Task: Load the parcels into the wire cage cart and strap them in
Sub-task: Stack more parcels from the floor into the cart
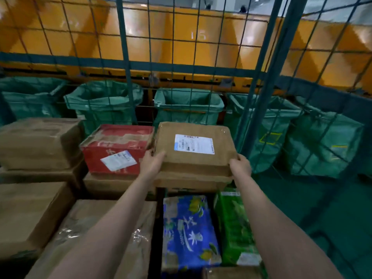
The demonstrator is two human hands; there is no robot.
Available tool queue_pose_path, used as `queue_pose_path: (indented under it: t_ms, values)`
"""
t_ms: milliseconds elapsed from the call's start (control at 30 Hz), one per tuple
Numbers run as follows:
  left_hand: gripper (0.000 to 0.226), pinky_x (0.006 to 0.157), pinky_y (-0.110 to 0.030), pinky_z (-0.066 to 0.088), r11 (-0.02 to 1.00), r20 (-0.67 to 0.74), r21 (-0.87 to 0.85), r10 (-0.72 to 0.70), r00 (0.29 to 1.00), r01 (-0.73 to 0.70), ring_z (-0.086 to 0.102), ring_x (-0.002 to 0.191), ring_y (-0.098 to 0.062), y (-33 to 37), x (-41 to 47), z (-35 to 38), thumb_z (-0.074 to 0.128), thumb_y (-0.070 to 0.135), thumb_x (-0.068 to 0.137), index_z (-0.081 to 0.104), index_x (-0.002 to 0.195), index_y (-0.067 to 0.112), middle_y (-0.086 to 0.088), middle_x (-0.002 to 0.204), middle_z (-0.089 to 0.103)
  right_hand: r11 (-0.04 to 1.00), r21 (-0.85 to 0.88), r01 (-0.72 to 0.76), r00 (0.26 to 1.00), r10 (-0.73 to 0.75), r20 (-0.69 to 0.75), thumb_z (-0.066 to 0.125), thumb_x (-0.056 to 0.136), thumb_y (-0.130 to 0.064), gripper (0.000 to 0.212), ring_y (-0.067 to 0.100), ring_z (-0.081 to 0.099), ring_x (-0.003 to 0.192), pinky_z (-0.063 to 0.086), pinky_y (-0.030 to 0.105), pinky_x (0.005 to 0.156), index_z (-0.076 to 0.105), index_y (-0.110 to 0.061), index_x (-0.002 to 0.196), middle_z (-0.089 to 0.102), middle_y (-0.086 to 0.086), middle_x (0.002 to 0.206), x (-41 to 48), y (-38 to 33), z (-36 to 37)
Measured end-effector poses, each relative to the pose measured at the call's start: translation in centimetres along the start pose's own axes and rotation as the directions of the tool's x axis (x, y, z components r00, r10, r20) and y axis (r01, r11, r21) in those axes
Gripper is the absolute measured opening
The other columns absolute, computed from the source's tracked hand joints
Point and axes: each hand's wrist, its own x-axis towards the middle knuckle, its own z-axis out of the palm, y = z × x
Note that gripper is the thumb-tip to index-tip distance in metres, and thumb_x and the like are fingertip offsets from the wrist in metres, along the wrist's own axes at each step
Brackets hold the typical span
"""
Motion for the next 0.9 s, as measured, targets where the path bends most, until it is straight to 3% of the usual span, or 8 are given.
queue_pose_path:
  t_ms: [167,333,400,500,633,700,800,900]
  values:
    - [0.057,0.098,-0.045,0.045,1.0,-0.005,0.022,0.022,1.0,-0.022,0.054,0.114,-0.028,-0.3,6.7,3.2,0.057,0.036,0.083,0.047,0.136,0.015,-0.006,0.13,0.054,0.994,-0.093,0.05,0.998,-0.053,-0.034,0.045,0.094,-0.01,0.03,0.031,0.056,0.101,0.041,0.028,0.073,0.059,-0.006,0.119,0.061,0.013,0.114,7.3,-0.4,1.7]
    - [0.059,0.099,-0.039,0.044,0.999,-0.032,0.004,0.04,0.999,-0.04,0.051,0.118,-0.027,-1.1,11.2,6.4,0.056,0.026,0.09,0.037,0.144,0.011,-0.007,0.134,0.049,0.991,-0.097,0.096,0.992,-0.103,-0.07,0.037,0.098,-0.007,0.034,0.031,0.052,0.114,0.041,0.03,0.084,0.052,-0.004,0.128,0.055,0.008,0.119,11.9,0.6,4.4]
    - [0.059,0.099,-0.038,0.044,1.0,0.021,0.009,0.015,1.0,-0.015,0.054,0.111,-0.024,-1.7,11.8,7.7,0.055,0.021,0.09,0.035,0.144,0.009,-0.01,0.132,0.052,0.98,-0.156,0.127,0.989,-0.138,-0.061,0.036,0.097,-0.003,0.044,0.034,0.046,0.123,0.039,0.032,0.095,0.039,-0.002,0.141,0.045,0.016,0.136,12.9,1.8,5.3]
    - [0.061,0.093,-0.035,0.042,0.998,0.089,0.066,0.005,0.996,-0.011,0.05,0.102,-0.02,-2.7,12.1,9.1,0.054,0.015,0.089,0.031,0.145,0.012,-0.005,0.12,0.051,0.962,-0.201,0.186,0.981,-0.194,-0.024,0.038,0.096,-0.002,0.053,0.034,0.043,0.124,0.035,0.032,0.099,0.027,-0.008,0.148,0.037,0.018,0.142,13.5,3.5,6.0]
    - [0.067,0.096,-0.038,0.044,0.999,0.094,0.051,0.01,0.995,-0.015,0.052,0.111,-0.024,-2.7,13.0,9.7,0.055,0.017,0.087,0.025,0.147,0.016,-0.004,0.127,0.05,0.98,-0.088,0.18,0.979,-0.188,-0.082,0.037,0.097,-0.005,0.05,0.03,0.041,0.127,0.033,0.029,0.102,0.032,-0.012,0.147,0.037,0.014,0.143,14.4,3.4,6.1]
    - [0.066,0.096,-0.038,0.044,0.991,0.124,0.128,0.017,0.992,-0.033,0.051,0.112,-0.023,-2.8,13.0,10.6,0.056,0.02,0.087,0.027,0.146,0.017,-0.003,0.126,0.05,0.988,-0.042,0.145,0.98,-0.15,-0.134,0.039,0.096,-0.006,0.049,0.029,0.042,0.128,0.035,0.029,0.102,0.036,-0.012,0.145,0.037,0.013,0.144,15.0,3.4,6.0]
    - [0.076,0.103,-0.037,0.039,0.97,0.135,0.234,0.03,0.99,-0.062,0.044,0.125,-0.025,-3.0,12.7,11.3,0.059,0.025,0.087,0.017,0.149,0.017,-0.005,0.14,0.042,0.989,-0.085,0.119,0.986,-0.129,-0.11,0.04,0.097,-0.008,0.056,0.029,0.036,0.134,0.033,0.032,0.106,0.025,-0.016,0.15,0.026,0.012,0.152,15.0,3.8,5.9]
    - [0.081,0.106,-0.039,0.035,0.978,0.092,0.204,-0.049,0.995,0.029,0.038,0.132,-0.029,-2.9,13.0,11.1,0.057,0.027,0.088,0.01,0.152,0.016,-0.007,0.149,0.034,0.98,-0.152,0.127,0.989,-0.137,-0.059,0.041,0.098,-0.011,0.061,0.029,0.027,0.14,0.028,0.032,0.11,0.013,-0.015,0.152,0.015,0.011,0.156,14.8,3.8,5.8]
